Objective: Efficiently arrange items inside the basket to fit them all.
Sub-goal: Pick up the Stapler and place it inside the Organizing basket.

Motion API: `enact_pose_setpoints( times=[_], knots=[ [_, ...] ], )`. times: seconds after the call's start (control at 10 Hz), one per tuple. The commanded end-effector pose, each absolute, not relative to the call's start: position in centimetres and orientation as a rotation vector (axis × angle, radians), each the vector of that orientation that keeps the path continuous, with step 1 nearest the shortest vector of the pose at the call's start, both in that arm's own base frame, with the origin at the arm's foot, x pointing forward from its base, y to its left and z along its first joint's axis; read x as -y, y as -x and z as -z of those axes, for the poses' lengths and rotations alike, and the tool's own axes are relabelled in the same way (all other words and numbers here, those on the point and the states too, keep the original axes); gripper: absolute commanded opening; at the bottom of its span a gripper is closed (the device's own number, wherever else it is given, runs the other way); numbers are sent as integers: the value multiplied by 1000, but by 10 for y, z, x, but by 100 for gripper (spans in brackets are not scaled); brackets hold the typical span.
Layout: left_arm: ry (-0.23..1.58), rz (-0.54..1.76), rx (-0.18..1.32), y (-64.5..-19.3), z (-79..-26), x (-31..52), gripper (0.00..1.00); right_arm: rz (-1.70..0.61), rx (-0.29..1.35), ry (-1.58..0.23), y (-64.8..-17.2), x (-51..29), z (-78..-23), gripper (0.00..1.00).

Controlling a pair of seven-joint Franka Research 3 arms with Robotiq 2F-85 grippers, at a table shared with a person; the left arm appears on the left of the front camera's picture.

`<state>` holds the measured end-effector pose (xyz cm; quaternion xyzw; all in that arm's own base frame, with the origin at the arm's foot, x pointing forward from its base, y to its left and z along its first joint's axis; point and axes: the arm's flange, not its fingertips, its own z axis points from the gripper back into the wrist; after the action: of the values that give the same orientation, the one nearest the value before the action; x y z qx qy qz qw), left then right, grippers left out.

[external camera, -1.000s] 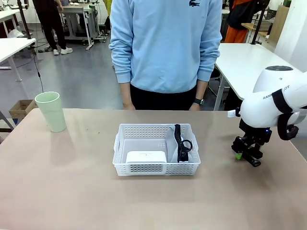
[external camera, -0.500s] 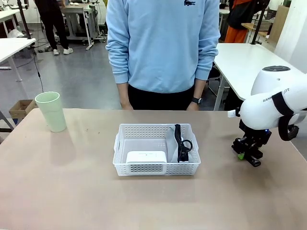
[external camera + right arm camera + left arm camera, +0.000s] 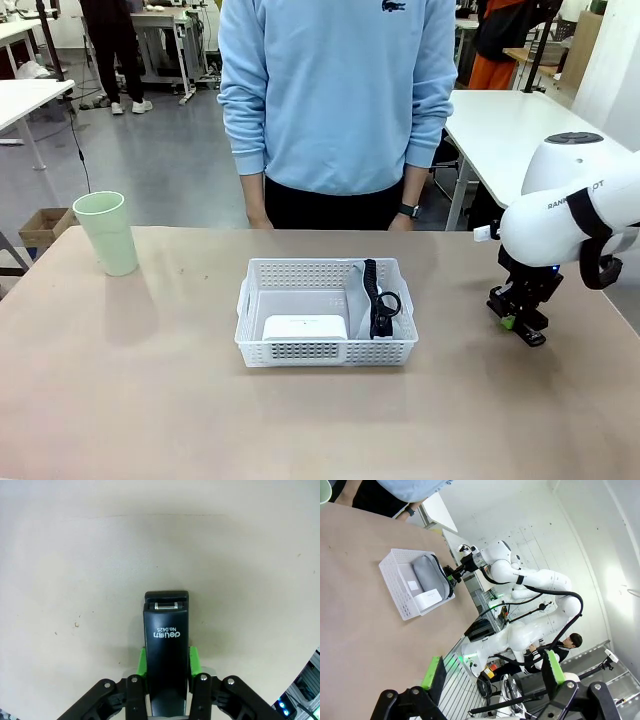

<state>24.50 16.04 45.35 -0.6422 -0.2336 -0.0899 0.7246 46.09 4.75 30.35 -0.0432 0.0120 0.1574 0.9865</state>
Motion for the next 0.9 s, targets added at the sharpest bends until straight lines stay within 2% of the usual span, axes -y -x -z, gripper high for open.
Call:
enact_pose_setpoints(
  times=[0.0, 0.2, 0.4, 0.7, 0.8],
  knots=[
    [1438, 195, 532, -243, -457, -158, 100, -309, -39, 100, -461, -46, -293, 0],
    [1438, 195, 532, -243, -457, -158, 100, -300, -37, 93, -459, -45, -298, 0],
    [1438, 195, 532, -243, -457, -158, 100, -294, -38, 39, -439, -36, -339, 0],
    [1438, 195, 532, -243, -457, -158, 100, -162, -85, 66, -375, -37, -425, 0],
    [1438, 195, 532, -243, -457, -158, 100, -124, -30, 70, -355, -39, -435, 0]
  ],
)
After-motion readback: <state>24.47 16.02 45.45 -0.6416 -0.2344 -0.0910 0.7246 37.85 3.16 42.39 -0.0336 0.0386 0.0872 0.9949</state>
